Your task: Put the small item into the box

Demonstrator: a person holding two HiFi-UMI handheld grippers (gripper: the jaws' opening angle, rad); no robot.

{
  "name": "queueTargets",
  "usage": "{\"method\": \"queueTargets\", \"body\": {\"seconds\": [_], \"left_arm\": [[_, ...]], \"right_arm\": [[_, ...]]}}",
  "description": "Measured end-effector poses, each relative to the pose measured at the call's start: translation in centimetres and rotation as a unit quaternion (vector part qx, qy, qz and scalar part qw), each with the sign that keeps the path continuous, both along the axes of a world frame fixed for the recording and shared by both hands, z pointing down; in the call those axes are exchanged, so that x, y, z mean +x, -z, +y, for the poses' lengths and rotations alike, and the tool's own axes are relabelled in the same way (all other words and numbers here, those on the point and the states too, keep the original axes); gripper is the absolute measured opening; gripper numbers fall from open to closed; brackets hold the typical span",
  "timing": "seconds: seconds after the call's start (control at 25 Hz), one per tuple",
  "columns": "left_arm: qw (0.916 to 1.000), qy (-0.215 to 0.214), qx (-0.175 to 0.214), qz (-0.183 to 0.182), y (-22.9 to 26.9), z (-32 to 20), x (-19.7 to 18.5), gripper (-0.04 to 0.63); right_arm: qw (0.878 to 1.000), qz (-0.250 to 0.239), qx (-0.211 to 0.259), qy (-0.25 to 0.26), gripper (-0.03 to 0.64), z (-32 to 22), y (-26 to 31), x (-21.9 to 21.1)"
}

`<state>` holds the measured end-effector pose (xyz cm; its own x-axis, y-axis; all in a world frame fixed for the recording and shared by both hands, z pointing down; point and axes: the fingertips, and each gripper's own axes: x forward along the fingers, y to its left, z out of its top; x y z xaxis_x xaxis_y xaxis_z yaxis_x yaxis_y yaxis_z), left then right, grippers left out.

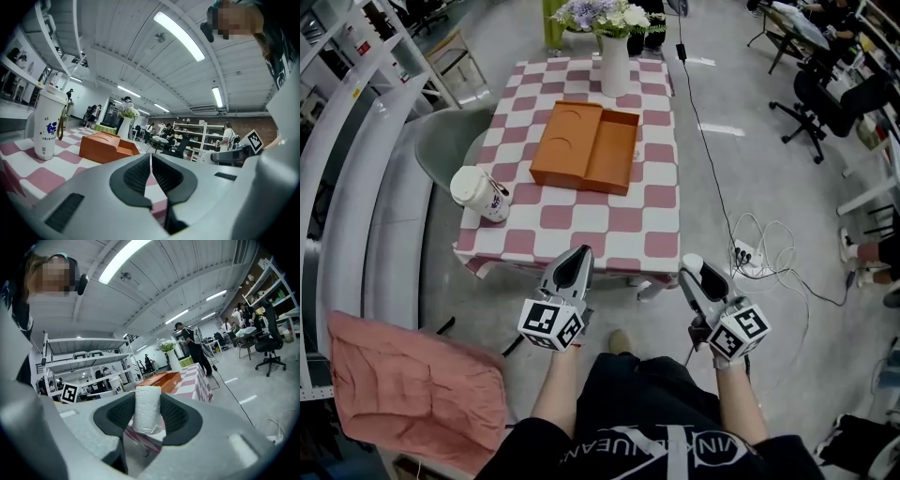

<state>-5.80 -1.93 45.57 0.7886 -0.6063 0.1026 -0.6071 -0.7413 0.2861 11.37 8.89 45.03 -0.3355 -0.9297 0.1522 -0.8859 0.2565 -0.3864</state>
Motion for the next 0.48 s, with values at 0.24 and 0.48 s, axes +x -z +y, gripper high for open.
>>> {"method": "queueTargets", "body": {"seconds": [0.24, 0.48], "left_arm": [[0.9997, -0.001, -0.024, -0.007, -2.0, -0.5, 0.1, 0.02], [0.9996, 0.018, -0.022, -0.008, -1.8, -2.7, 0.1, 0.02]], "right_arm": [[1.0, -0.02, -0.012, 0.003, 0.167, -1.9, -0.8, 0.1], [0.999, -0.021, -0.01, 0.039, 0.167, -5.2, -0.9, -0.3]]}}
